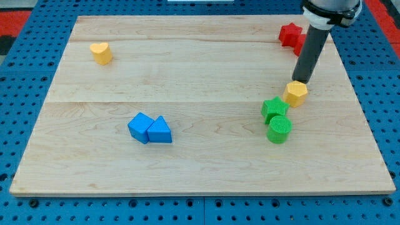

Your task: Slide yellow hexagon above the green star

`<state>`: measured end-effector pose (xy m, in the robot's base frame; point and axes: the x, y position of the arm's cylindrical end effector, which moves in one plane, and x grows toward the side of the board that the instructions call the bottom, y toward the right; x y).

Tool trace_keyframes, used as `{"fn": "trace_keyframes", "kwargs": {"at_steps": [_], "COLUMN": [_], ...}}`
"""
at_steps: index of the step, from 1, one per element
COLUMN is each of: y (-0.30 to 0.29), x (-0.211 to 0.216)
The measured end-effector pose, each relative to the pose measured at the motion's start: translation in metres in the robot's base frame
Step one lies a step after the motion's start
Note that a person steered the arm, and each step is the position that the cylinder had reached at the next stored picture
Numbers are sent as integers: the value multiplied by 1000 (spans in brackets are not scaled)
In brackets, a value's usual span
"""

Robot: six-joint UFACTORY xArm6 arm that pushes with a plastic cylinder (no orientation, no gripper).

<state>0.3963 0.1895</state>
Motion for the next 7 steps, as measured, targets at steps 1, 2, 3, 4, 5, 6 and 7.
{"fn": "trace_keyframes", "kwargs": {"at_steps": [1, 2, 3, 4, 5, 6, 7], "y": [0, 0, -9, -26, -37, -57, -67], "x": [13, 22, 15, 15, 15, 16, 27]}}
